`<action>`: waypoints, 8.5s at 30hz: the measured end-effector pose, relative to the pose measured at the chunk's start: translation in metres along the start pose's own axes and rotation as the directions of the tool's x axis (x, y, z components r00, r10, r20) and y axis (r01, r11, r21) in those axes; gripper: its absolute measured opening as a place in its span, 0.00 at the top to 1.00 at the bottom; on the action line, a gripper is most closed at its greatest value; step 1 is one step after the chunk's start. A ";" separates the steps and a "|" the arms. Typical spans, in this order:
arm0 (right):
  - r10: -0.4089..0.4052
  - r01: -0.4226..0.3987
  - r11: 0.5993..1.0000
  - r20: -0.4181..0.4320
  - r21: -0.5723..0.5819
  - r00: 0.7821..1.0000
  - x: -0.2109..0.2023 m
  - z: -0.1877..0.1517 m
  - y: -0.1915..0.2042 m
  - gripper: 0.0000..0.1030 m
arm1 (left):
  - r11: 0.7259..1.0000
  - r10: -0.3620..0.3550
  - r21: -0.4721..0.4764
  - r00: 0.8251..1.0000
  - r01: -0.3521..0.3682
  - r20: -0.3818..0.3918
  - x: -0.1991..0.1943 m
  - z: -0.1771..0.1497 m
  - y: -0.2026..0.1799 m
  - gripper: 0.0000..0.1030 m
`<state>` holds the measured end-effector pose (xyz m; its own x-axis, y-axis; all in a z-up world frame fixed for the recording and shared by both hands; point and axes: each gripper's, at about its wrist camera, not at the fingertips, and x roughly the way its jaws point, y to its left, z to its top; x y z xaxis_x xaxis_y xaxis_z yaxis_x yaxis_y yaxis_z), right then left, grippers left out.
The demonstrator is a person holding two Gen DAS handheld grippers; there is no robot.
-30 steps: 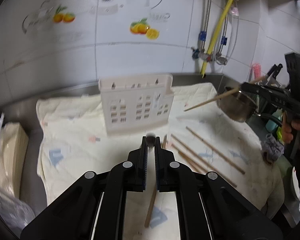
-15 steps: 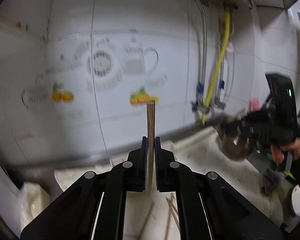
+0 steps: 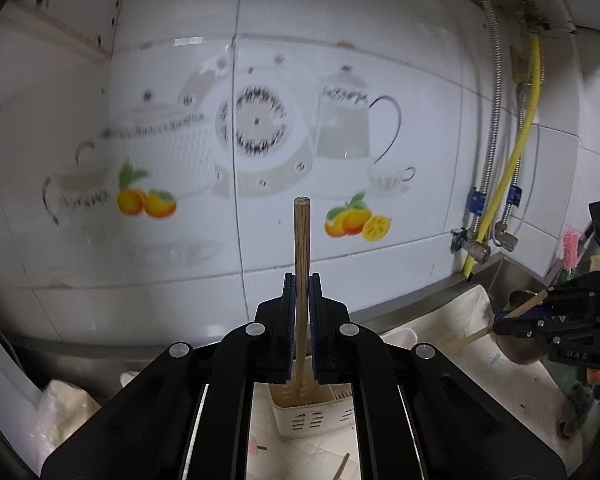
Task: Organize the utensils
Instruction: 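Lower the left tool's chopstick into the holder while the right tool inserts its chopstick, then move both open tools back down to the chopsticks on the mat, then close the left tool on a chopstick while the right tool grasps another chopstick, then carry both chopsticks upright over the holder and lower them into its slots, then open both tools to release the chopsticks into the holder, then lower the right tool onto a chopstick and close while the left tool grasps another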
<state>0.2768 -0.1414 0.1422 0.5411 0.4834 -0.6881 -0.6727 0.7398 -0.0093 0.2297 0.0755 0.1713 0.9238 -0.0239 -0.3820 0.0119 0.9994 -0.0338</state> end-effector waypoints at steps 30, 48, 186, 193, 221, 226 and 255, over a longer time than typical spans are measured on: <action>-0.035 0.027 0.998 0.131 0.063 0.991 -0.034 -0.037 0.002 0.51 | 0.998 0.009 -0.054 0.996 -0.014 -0.087 -0.026 -0.052 0.006 0.66; -0.116 0.108 0.990 0.092 0.096 0.989 -0.042 -0.173 0.035 0.47 | 0.996 -0.076 -0.051 0.969 0.066 -0.237 -0.079 -0.194 -0.028 0.62; -0.012 0.010 0.994 -0.018 -0.104 1.000 -0.002 -0.013 0.020 0.93 | 1.000 0.002 -0.030 0.994 -0.006 -0.111 0.023 -0.011 0.011 0.95; 0.002 -0.005 0.996 -0.038 -0.085 0.999 0.018 -0.012 0.020 0.93 | 0.997 -0.018 -0.081 0.984 0.003 -0.178 0.044 -0.031 0.024 0.95; -0.008 0.013 0.999 0.162 -0.030 0.987 -0.050 -0.063 0.040 0.72 | 0.999 0.001 -0.052 0.994 -0.006 -0.110 -0.064 -0.094 0.007 0.55; 0.004 -0.003 1.000 0.151 -0.006 0.988 -0.053 -0.107 0.053 0.71 | 0.998 0.012 -0.058 0.989 -0.020 -0.150 -0.076 -0.132 0.003 0.54; 0.064 -0.038 0.977 -0.118 0.209 0.991 -0.015 -0.293 0.118 0.84 | 1.000 -0.010 -0.021 0.916 0.001 -0.401 -0.079 -0.273 0.004 0.54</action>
<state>0.0410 -0.1982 -0.0612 0.4339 0.4713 -0.7678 -0.5727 0.8022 0.1688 0.0527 0.0742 -0.0506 0.6927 -0.0421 -0.7200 0.0049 0.9985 -0.0537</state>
